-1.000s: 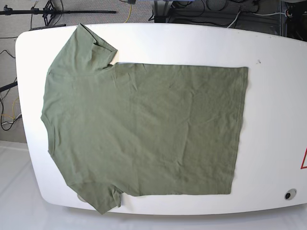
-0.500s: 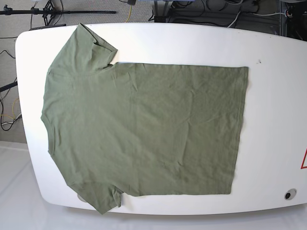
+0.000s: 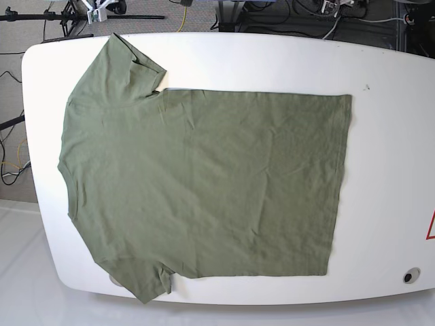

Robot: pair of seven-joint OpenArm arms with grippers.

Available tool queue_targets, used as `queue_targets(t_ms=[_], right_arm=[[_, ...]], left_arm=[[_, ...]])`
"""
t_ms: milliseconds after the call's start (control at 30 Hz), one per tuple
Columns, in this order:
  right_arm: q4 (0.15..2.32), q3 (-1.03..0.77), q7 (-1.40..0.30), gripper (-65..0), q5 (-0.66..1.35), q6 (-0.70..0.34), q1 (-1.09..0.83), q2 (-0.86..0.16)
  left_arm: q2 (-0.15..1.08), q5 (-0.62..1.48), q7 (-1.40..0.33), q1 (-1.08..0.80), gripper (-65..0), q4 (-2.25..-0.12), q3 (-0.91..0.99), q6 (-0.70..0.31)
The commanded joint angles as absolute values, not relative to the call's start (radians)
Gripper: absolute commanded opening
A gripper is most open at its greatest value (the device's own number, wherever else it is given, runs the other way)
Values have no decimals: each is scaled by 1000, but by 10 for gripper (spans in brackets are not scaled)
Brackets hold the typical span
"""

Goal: Fold the T-shirt properly

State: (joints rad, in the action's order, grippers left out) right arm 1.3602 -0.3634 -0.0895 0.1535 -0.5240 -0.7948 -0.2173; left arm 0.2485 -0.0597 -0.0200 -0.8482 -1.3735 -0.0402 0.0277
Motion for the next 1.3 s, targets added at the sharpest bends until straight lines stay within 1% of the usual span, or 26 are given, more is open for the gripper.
queue_targets(t_ms=[0, 167, 367, 567, 767, 833, 967, 1167, 1267], right_arm=[[1420, -371, -100, -643, 150, -520, -833, -234], [1534, -364, -100, -645, 120, -512, -876, -262], [1647, -376, -111, -644, 106, -500, -916, -273], [1773, -406, -134, -644, 58, -500, -951, -260], [1853, -441, -153, -642, 36, -502, -976, -254], [1896, -479, -174, -641, 46, -511, -1001, -247], [1930, -503, -181, -635, 53, -514, -1014, -246], [1986, -529, -180, -611, 97, -528, -1024, -248], [2021, -568, -182, -596, 153, -531, -1020, -253]], left_arm=[[262, -69, -19, -896, -384, -1430, -36, 35], [288, -111, -30, -948, -388, -1532, -3, 36], [307, -131, -28, -989, -391, -1643, 26, 32], [324, -161, -3, -1008, -396, -1758, 49, -12], [322, -175, -9, -1030, -400, -1857, 69, -40], [305, -187, -40, -1050, -405, -1937, 71, -30], [301, -194, -57, -1059, -409, -2004, 71, -20], [297, -202, -63, -1060, -408, -2069, 66, -14], [299, -186, -48, -1051, -403, -2084, 63, -11]])
